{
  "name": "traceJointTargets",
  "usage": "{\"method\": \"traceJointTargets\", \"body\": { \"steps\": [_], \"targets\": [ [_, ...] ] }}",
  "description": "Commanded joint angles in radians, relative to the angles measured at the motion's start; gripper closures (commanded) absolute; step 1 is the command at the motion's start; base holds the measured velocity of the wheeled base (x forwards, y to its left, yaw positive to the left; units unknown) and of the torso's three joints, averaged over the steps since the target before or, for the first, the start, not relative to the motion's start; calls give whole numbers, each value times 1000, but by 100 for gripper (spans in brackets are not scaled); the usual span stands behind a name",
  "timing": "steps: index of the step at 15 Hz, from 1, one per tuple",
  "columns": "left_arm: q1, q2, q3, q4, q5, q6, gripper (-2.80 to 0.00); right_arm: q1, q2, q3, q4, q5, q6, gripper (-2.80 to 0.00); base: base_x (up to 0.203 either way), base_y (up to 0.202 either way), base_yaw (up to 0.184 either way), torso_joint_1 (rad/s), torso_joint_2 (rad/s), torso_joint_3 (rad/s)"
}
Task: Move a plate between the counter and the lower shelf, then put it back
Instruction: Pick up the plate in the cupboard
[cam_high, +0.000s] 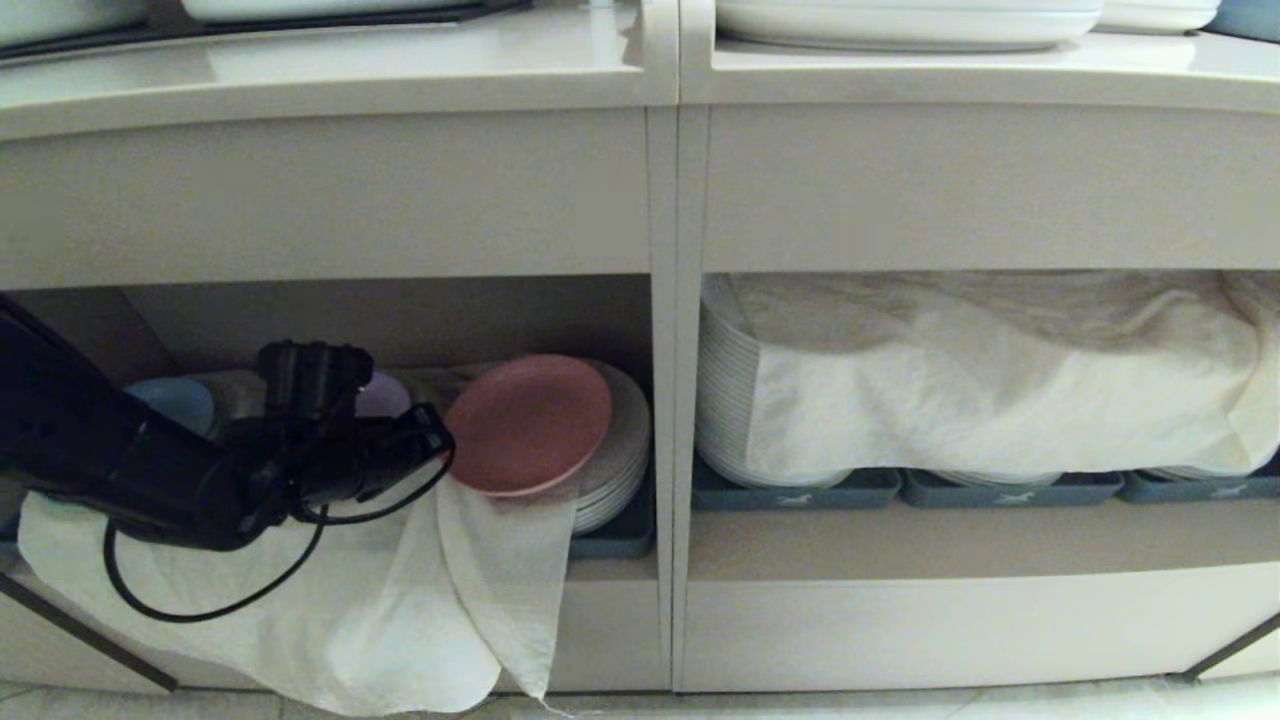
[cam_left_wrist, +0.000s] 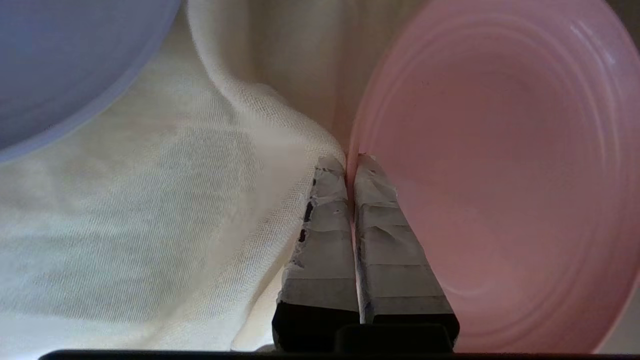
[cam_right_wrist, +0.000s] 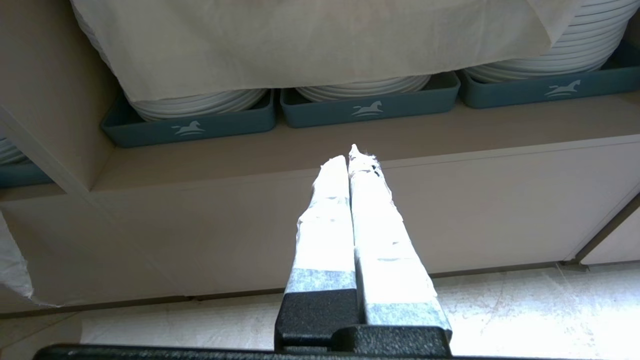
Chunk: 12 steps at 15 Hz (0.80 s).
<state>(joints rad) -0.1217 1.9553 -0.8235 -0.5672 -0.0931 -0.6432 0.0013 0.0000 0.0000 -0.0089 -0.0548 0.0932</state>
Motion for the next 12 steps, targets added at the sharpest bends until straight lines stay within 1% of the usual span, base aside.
{"method": "traceJointTargets", "body": {
  "steps": [1, 6, 8, 12],
  "targets": [
    [-11, 29, -13, -3, 0, -4, 0, 0, 0, 0, 0, 0, 0, 0, 0, 0, 0, 0, 0, 0],
    [-32, 61, -33, -3, 1, -7, 0, 0, 0, 0, 0, 0, 0, 0, 0, 0, 0, 0, 0, 0],
    [-41, 71, -42, -3, 3, -18, 0, 0, 0, 0, 0, 0, 0, 0, 0, 0, 0, 0, 0, 0],
    [-44, 89, -51, -3, 4, -19, 0, 0, 0, 0, 0, 0, 0, 0, 0, 0, 0, 0, 0, 0]
  ]
}}
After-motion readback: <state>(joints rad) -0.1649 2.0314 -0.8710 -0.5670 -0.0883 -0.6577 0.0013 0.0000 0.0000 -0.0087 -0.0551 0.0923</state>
